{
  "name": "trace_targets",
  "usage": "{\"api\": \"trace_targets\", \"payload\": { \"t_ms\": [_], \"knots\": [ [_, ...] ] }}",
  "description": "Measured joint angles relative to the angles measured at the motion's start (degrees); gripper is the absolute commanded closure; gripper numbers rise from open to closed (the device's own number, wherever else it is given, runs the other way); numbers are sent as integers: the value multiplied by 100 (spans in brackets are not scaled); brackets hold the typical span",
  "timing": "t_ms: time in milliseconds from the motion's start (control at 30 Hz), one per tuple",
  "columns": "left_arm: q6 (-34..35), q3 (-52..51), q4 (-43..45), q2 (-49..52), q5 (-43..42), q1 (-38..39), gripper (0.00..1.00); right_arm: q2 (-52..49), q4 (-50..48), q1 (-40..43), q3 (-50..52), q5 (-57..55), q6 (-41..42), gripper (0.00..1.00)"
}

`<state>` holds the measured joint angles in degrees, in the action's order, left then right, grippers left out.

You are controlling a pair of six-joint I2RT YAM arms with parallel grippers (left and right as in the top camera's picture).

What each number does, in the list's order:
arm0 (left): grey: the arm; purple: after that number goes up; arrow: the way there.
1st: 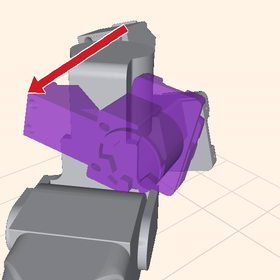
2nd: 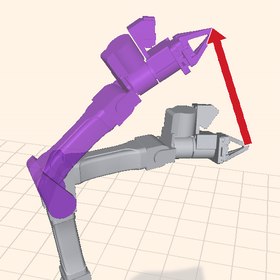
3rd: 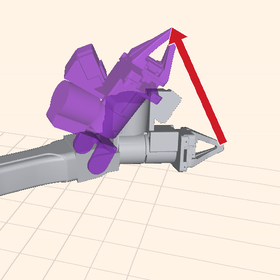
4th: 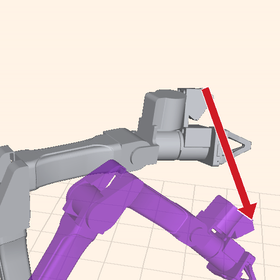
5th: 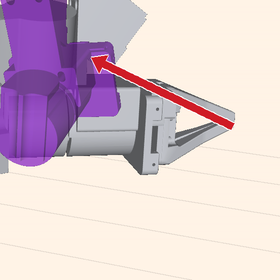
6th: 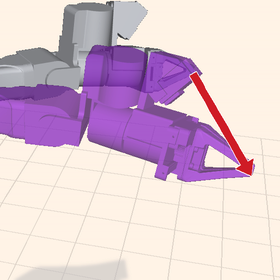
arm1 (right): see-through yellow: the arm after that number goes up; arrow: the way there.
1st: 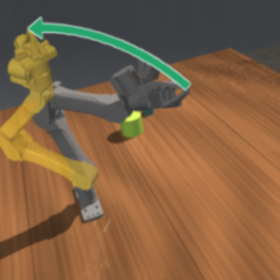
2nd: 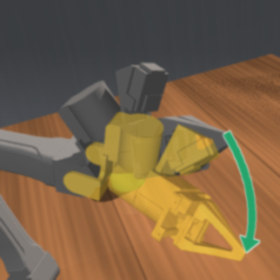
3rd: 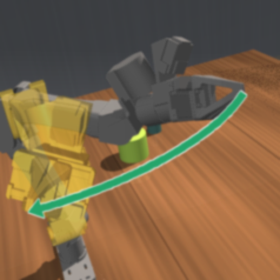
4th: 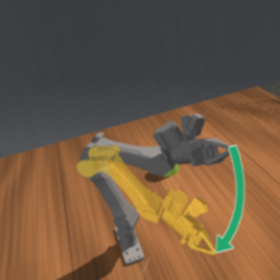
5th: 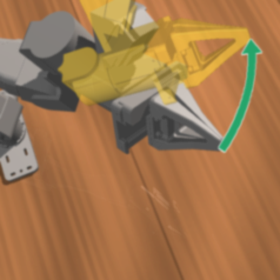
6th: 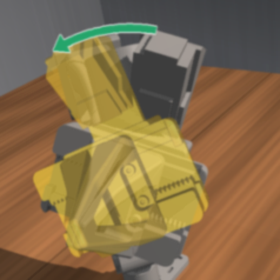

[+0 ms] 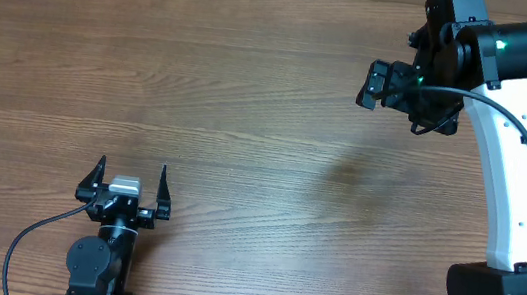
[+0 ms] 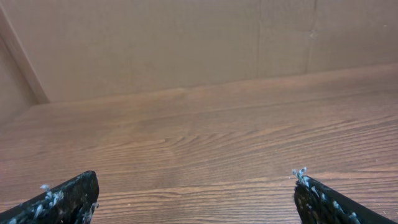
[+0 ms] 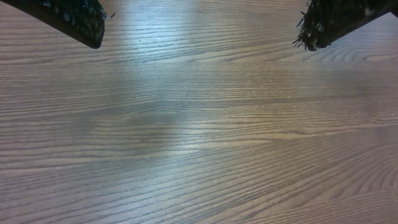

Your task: Untangle cables

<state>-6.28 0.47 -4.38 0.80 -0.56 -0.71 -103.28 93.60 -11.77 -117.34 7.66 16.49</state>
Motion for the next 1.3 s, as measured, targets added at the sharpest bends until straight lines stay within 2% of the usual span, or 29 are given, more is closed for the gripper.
{"api": "trace_targets", "payload": {
  "t_ms": [433, 600, 700, 833, 1000, 1300],
  "knots": [
    [0, 0, 2, 0, 0, 0, 0, 0, -76, 0, 0, -72, -2, 0],
    [0, 0, 0, 0, 0, 0, 0, 70, -868, 0, 232, -223, 31, 0],
    [0, 0, 2, 0, 2, 0, 0, 273, -1532, 0, 785, -262, 111, 0],
    [0, 0, 0, 0, 17, 0, 0, 782, -2546, 0, 2011, -280, 199, 0],
    [0, 0, 0, 0, 24, 0, 0, 1390, -3410, 0, 3226, -321, 251, 0],
    [2, 0, -2, -2, 39, 0, 1, 2881, -6000, 0, 5407, -332, 286, 0]
  ]
}}
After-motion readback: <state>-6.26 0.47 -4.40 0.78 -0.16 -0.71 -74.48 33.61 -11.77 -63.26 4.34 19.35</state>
